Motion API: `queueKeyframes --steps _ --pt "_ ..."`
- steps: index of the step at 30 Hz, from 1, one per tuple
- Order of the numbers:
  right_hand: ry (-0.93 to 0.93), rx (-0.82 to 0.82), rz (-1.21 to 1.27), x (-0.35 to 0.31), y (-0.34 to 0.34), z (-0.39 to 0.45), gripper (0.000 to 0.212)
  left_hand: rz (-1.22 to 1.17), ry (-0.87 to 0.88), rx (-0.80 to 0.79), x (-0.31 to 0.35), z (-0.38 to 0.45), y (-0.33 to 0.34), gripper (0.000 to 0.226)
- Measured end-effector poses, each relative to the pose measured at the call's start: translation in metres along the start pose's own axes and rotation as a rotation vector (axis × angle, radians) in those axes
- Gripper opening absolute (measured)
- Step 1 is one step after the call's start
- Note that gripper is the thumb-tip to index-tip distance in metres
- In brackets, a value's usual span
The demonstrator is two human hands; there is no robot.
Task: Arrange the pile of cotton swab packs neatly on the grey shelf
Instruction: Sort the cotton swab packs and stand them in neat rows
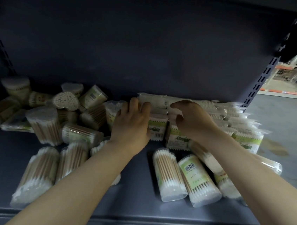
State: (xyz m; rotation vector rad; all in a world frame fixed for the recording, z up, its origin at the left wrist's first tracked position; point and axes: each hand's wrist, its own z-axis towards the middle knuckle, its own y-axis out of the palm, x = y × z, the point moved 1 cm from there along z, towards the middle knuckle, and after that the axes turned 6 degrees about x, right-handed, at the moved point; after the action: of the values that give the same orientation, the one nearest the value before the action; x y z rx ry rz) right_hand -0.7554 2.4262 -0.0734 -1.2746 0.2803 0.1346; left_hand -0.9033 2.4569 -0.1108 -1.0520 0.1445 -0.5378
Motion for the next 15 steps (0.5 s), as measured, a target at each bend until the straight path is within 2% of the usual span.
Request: queueKeyframes --steps 2,5,7,9,12,15 --pt "-0.017 0.015 0.016 -0.004 0.000 0.000 0.047 -0.038 -0.038 0.003 -0.005 -0.002 -0.003 0.058" --pt "0.003 0.046 0.045 -0.011 0.003 -0.001 0.045 -0.023 0.012 0.084 -0.015 -0.007 -0.005 0.053" --pt "0.009 0.077 0.081 -0.016 0.005 -0.003 0.043 -0.044 0.023 0.112 -0.022 -0.012 -0.008 0.042" --pt "-0.003 0.093 0.115 -0.024 0.007 -0.005 0.042 -0.028 0.041 0.139 -0.030 -0.018 -0.014 0.022" --pt "-0.026 0.102 0.135 -0.037 0.011 -0.007 0.040 0.006 0.034 0.145 -0.044 -0.027 -0.022 0.028" --pt "-0.058 0.131 0.118 -0.051 0.014 -0.007 0.039 -0.024 -0.014 0.092 -0.058 -0.037 -0.031 0.020"
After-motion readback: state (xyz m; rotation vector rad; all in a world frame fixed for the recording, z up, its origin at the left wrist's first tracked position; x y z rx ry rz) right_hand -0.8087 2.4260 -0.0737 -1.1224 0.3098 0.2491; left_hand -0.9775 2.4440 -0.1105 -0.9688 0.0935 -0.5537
